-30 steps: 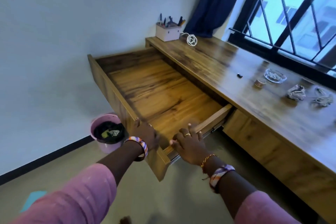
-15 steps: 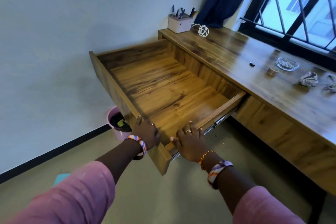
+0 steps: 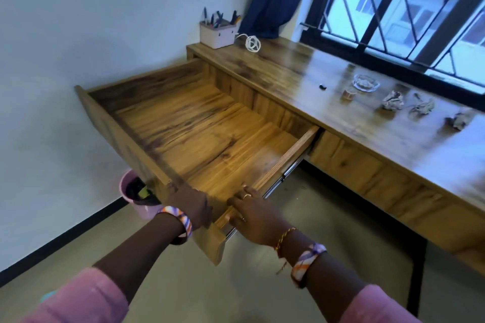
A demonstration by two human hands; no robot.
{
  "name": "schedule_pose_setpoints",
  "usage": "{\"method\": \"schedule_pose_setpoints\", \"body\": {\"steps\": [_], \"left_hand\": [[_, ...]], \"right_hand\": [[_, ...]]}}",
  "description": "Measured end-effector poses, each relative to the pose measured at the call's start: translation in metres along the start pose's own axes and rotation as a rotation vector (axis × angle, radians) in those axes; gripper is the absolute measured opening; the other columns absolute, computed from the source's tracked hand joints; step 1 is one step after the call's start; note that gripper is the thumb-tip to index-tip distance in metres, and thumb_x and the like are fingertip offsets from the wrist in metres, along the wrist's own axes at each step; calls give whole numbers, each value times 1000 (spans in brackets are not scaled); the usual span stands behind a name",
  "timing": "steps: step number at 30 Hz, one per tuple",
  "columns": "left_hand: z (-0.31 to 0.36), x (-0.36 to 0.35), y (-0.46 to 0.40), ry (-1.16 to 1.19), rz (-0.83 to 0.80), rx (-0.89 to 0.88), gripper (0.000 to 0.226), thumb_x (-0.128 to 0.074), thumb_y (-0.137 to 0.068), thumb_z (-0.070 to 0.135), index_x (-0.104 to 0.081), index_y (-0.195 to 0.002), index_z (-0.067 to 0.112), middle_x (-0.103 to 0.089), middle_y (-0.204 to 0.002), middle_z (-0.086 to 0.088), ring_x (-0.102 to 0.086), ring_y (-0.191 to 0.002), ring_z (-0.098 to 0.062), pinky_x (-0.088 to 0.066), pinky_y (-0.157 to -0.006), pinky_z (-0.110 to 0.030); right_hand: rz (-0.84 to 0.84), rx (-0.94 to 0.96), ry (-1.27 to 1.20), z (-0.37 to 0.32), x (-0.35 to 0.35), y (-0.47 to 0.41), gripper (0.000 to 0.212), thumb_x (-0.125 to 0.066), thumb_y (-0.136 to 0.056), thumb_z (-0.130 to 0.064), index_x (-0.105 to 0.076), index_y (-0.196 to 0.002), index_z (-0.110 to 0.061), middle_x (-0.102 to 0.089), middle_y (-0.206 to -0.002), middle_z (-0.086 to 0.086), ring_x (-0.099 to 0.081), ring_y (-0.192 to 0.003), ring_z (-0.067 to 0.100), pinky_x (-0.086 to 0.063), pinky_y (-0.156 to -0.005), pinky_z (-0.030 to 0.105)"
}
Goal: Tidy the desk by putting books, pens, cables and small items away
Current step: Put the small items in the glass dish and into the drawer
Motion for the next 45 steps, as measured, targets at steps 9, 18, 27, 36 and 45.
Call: {"method": "schedule_pose_setpoints", "body": {"steps": [9,18,27,36,45], "left_hand": [[111,87,-104,271,-5,-356,28,-44,-94,23,-63,-106,6,-65,-109,-13,-59,-103,-27,-42,-69,-27],[255,155,-234,394,97,-483,23,-53,-90,29,-64,-101,12,-67,-106,-8,-61,-100,-23,-44,-76,-27],[282,202,-340,632,209,-357,19,-59,-88,25,-70,-86,10,-59,-71,3,-54,-75,-12,-34,-56,-15],[316,246,-519,703,261,-143,32,-56,-89,29,-66,-96,-1,-68,-102,-18,-61,-100,-30,-42,-79,-29],[352,245,-607,603,144,-128,39,-50,-90,28,-67,-89,-7,-69,-94,-27,-66,-92,-34,-49,-79,-35]], "right_hand": [[154,-27,-327,133,81,13,24,-53,-88,-28,-65,-107,-19,-69,-105,2,-64,-96,15,-52,-83,34],[358,-261,-319,325,128,42,23,-50,-81,-29,-69,-92,-22,-74,-91,1,-68,-86,18,-53,-74,34],[316,-319,-213,429,138,22,48,-43,-92,-15,-41,-139,-20,-30,-153,-1,-26,-141,14,-24,-115,28],[371,-297,-227,513,164,-55,51,-40,-95,-10,-30,-144,-11,-22,-155,4,-15,-145,15,0,-109,13],[387,-269,-216,538,141,-84,57,-22,-93,-41,-38,-140,-13,-35,-150,9,-24,-142,21,5,-115,34]]}}
Point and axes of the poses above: each hand's wrist, its own y-axis away from the middle knuckle, its own x-axis out of the back of the hand, z = x × y, the point moved 3 cm from there along -y, towards the middle knuckle
